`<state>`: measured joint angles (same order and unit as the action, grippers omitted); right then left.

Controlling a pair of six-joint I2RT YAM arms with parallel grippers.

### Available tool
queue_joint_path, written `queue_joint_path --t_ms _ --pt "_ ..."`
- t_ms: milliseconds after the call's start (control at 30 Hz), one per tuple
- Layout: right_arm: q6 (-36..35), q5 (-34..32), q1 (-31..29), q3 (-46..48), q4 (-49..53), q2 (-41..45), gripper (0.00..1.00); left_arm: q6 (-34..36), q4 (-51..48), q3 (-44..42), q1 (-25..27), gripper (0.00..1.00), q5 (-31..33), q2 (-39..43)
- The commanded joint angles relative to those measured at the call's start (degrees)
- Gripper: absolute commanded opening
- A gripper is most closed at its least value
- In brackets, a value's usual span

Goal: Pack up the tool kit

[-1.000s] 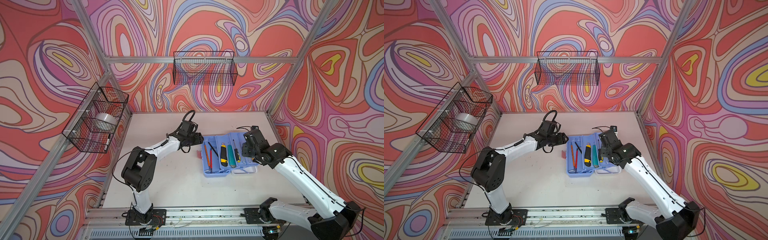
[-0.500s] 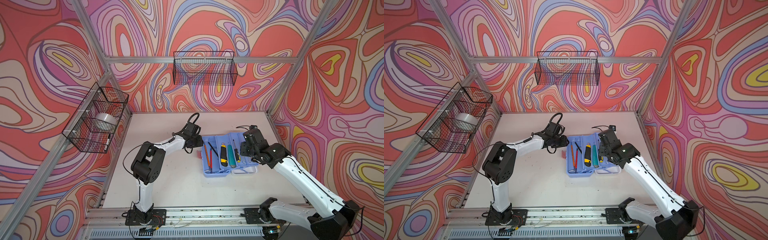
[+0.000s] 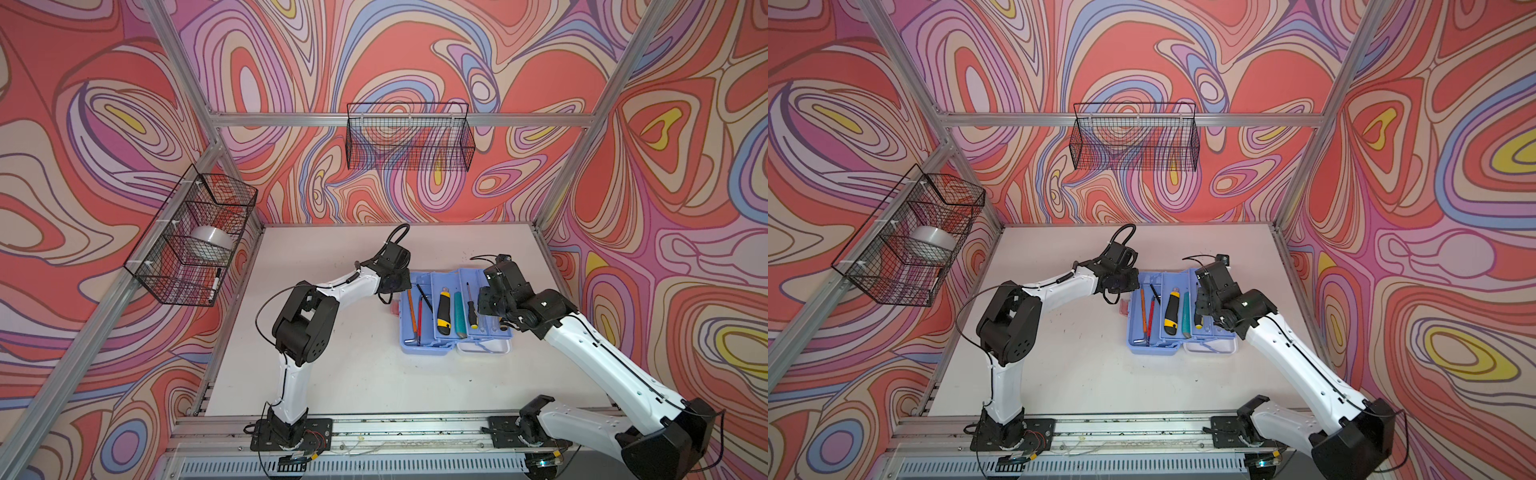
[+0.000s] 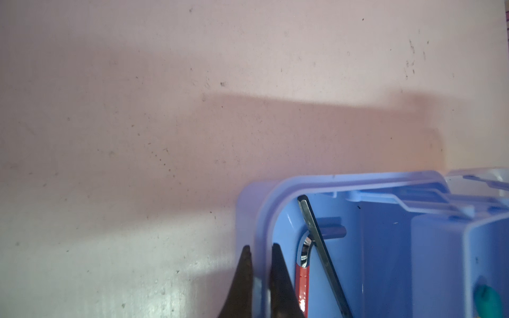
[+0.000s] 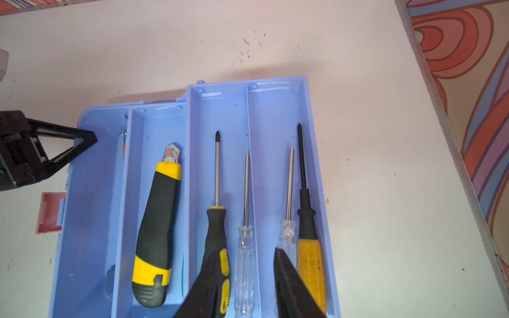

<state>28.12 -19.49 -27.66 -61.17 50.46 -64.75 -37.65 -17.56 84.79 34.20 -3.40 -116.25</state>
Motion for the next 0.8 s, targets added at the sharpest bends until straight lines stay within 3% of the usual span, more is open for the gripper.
queue_joint_path --t_ms 0,333,767 --pt "-0.3 -0.3 0.3 1.0 -0.7 1.0 0.35 2.1 -4.2 1.1 -0.1 0.00 3.6 -1.0" --pt "-0.3 -0.2 0.3 3.3 -3.1 1.2 0.34 3.7 -6.7 -0.4 -0.5 0.00 9.1 2.1" --pt "1.2 -4.1 0.4 4.7 -5.9 3.0 0.36 4.9 -5.1 -7.4 -7.2 0.00 8.5 7.7"
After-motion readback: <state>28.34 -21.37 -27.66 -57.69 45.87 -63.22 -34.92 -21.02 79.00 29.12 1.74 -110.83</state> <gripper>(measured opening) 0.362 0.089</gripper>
